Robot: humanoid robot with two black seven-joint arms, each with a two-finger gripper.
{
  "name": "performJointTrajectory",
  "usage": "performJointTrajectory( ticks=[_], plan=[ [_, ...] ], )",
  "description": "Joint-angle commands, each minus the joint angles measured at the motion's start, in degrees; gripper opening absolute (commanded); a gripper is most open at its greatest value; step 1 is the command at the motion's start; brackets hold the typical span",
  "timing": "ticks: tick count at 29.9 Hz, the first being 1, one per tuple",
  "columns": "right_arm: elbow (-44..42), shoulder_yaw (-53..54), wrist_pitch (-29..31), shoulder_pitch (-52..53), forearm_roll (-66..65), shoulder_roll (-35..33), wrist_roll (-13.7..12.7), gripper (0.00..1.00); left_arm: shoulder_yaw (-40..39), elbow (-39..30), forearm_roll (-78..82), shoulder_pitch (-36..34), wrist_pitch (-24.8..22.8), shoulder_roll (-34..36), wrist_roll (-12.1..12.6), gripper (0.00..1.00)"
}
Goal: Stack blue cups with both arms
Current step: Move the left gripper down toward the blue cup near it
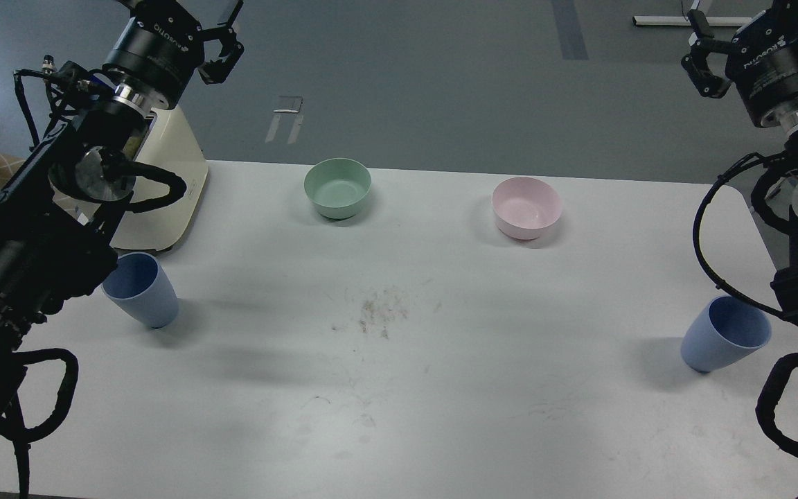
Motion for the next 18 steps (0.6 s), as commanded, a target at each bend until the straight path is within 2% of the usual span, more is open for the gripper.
performJointTrajectory(
  ticks=[1, 8, 10, 11, 12, 14, 16, 18],
  plan=[
    [3.4, 0.2, 0.0, -3.2, 0.0, -0.1, 0.1, 1.0, 0.3, -0.1, 0.0, 0.2, -0.5, 1.0, -0.1, 0.98],
    [6.1, 0.7, 0.0, -6.4, 0.0, -0.1, 0.2, 1.0, 0.9, -1.6, 0.9, 3.2, -0.4, 1.1, -0.5, 0.97],
    [6.2, 1.1, 0.0, -6.4, 0.1, -0.2, 0.3, 1.0, 1.1, -7.2, 1.8, 5.4, 1.6, 2.7, -0.4, 0.97],
    [6.2, 1.5, 0.0, -6.8, 0.0, -0.3, 0.4, 1.0, 1.2, -10.9, 3.7, 7.0, 4.1, 4.4, -0.3, 0.97],
    [6.2, 1.5, 0.0, -6.8, 0.0, -0.3, 0.4, 1.0, 1.2, -10.9, 3.7, 7.0, 4.1, 4.5, -0.3, 0.97],
    [6.4, 1.7, 0.0, -7.3, 0.1, -0.2, 0.4, 1.0, 2.1, -19.1, 8.1, 10.2, 7.4, 8.3, -0.3, 0.97],
    [7.0, 1.8, 0.0, -8.4, 0.1, -0.2, 0.5, 1.0, 4.5, -29.6, 16.3, 14.5, 8.1, 15.5, -0.3, 0.97],
    [7.6, 1.9, 0.0, -8.9, 0.1, -0.2, 0.5, 1.0, 4.8, -36.6, 22.8, 17.9, 7.9, 21.9, -0.8, 0.97]
  ],
)
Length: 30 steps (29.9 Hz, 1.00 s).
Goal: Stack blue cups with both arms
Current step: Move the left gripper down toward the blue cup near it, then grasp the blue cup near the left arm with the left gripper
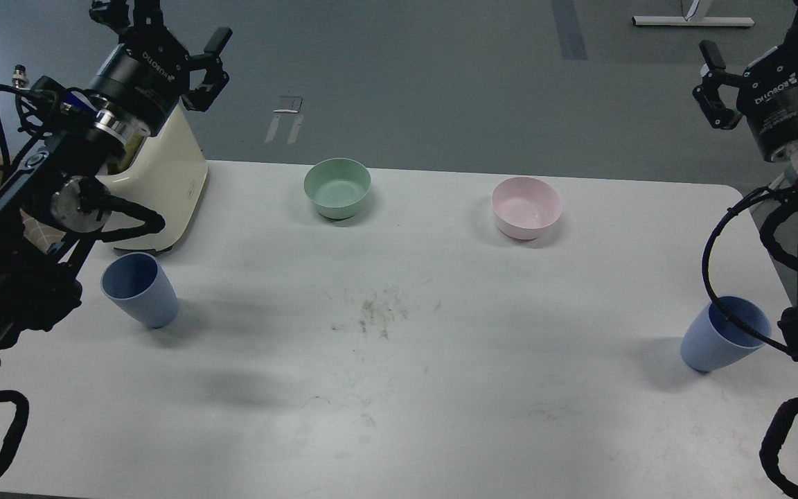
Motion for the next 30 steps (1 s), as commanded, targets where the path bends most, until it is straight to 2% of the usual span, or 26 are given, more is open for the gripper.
performJointTrajectory(
  ticks=[1, 3, 6, 11, 15, 17, 20, 24, 30],
  plan=[
    [1.0, 0.1, 0.0, -1.1, 0.0, 0.1, 0.0, 1.0, 1.0, -13.1, 11.7, 6.5, 0.4, 11.0, -0.7, 0.97],
    [1.0, 0.6, 0.0, -1.3, 0.2, 0.1, 0.0, 1.0, 0.4, -16.5, 17.2, 10.5, 0.2, 15.8, -1.4, 0.97],
    [1.1, 0.8, 0.0, -1.7, 2.1, 0.1, 0.0, 1.0, 0.4, -17.9, 26.1, 14.1, 0.2, 21.9, -2.0, 0.97],
    [2.1, 0.9, 0.0, -2.5, 3.0, 0.1, 0.0, 1.0, 1.2, -17.9, 34.8, 15.9, 0.2, 29.6, -2.0, 0.96],
    [2.6, 1.7, 0.0, -2.8, 3.0, -0.4, 0.0, 1.0, 1.4, -17.7, 39.5, 17.0, 0.2, 34.3, -1.9, 0.88],
    [2.7, 2.4, 0.0, -2.9, 3.0, -0.8, 0.0, 1.0, 1.8, -17.3, 43.1, 17.6, 0.2, 36.0, -1.8, 0.88],
    [2.7, 3.5, 0.0, -3.3, 3.2, -0.9, 0.0, 1.0, 3.5, -16.5, 51.0, 18.1, 0.2, 37.2, -1.8, 0.87],
    [2.7, 4.1, 0.0, -4.3, 4.2, -2.1, 0.0, 1.0, 7.3, -10.6, 63.4, 18.3, 0.7, 36.1, -2.0, 0.87],
    [2.6, 4.2, 0.0, -5.4, 5.4, -3.0, 0.0, 1.0, 8.6, -8.9, 64.6, 18.5, 0.7, 33.5, -2.0, 0.82]
  ],
)
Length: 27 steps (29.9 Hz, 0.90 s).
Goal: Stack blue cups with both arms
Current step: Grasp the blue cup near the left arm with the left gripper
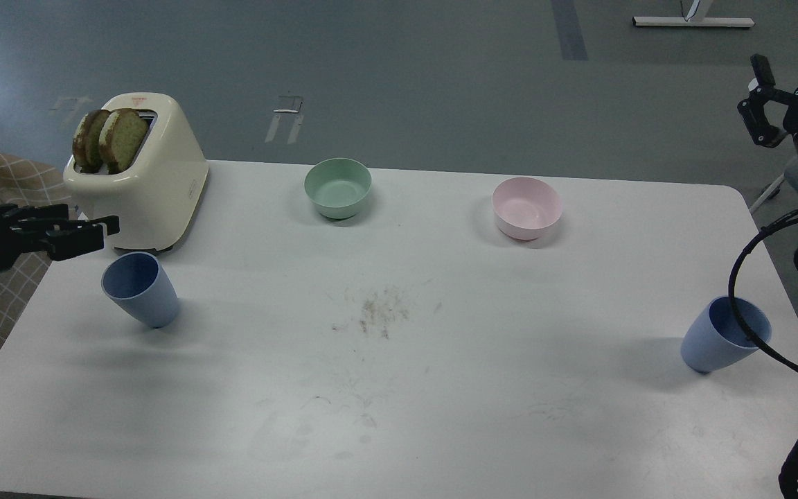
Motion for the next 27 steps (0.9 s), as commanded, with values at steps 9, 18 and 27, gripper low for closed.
performJointTrajectory(
  ticks=[9, 18, 27],
  plan=[
    [-0.1, 0.2, 0.0, -0.8, 1.3, -0.7, 0.0, 1.0, 1.9, 6.9, 0.6, 0.0, -0.3, -6.0, 0.0, 0.8],
    [-0.3, 0.2, 0.0, -1.3, 1.3, -0.6, 0.0, 1.0, 2.4, 10.8, 0.6, 0.0, -0.6, -8.4, -0.9, 0.76],
    [-0.5, 0.2, 0.0, -1.3, 1.3, -0.6, 0.0, 1.0, 6.0, 12.9, 0.5, -0.4, -0.6, -10.2, -2.5, 0.36]
  ],
)
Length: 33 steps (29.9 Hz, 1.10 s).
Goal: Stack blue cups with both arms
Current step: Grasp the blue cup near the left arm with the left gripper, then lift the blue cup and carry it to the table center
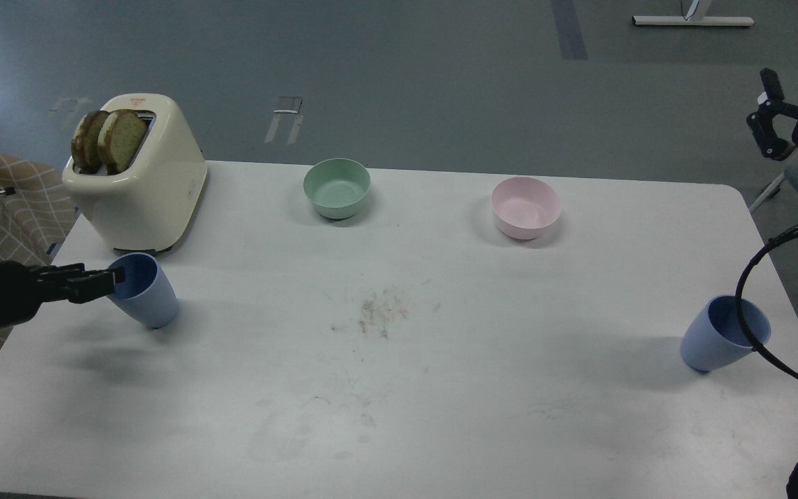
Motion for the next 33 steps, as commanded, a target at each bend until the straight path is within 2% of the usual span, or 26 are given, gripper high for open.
performJointTrajectory(
  ticks=[1, 2, 6, 8, 13, 17, 22, 25, 27, 28, 33],
  plan=[
    [0.0, 0.0, 0.0, 0.0, 0.0, 0.0, 0.0, 1.0, 0.3, 0.6, 0.0, -0.2, 0.0, -1.2, -0.7, 0.35],
    [-0.1, 0.0, 0.0, 0.0, 0.0, 0.0, 0.0, 1.0, 0.3, 0.6, 0.0, -0.2, 0.0, -1.2, -0.7, 0.33],
    [-0.3, 0.0, 0.0, 0.0, 0.0, 0.0, 0.0, 1.0, 0.3, 0.6, 0.0, -0.5, 0.0, -1.1, -0.8, 0.06],
    [-0.3, -0.1, 0.0, -0.1, 0.0, 0.0, 0.0, 1.0, 0.3, 0.6, 0.0, -0.5, 0.0, -0.9, -0.8, 0.0],
    [-0.3, -0.1, 0.0, -0.3, 0.0, 0.0, 0.0, 1.0, 0.2, 0.5, -0.2, -0.9, 0.0, -0.8, -0.9, 0.0],
    [-0.1, 0.0, 0.0, -1.0, 0.0, 0.0, 0.0, 1.0, 0.3, -0.6, 0.1, -3.7, -0.8, -0.5, -1.3, 0.0],
    [0.0, 1.5, 0.0, -1.6, 0.1, -0.1, 0.0, 1.0, 0.3, -4.8, 0.4, -13.8, -10.5, -1.1, -1.1, 0.0],
    [-0.4, 2.8, 0.0, -1.6, 0.6, -1.6, 0.0, 1.0, 2.4, -8.3, 4.5, -21.2, -10.5, -4.8, -0.8, 0.0],
    [-0.4, 2.9, 0.0, -2.0, 3.1, -2.5, 0.0, 1.0, 6.8, -9.8, 9.6, -27.2, -10.5, -9.8, -0.8, 0.0],
    [-0.4, 2.9, 0.0, -2.0, 3.2, -2.5, 0.0, 1.0, 6.8, -9.8, 9.6, -27.2, -10.5, -9.9, -0.8, 0.0],
    [-0.5, 3.2, 0.0, -3.9, 7.2, -4.2, 0.0, 1.0, 19.6, -9.4, 11.6, -40.6, -10.5, -20.4, -0.4, 0.0]
  ],
)
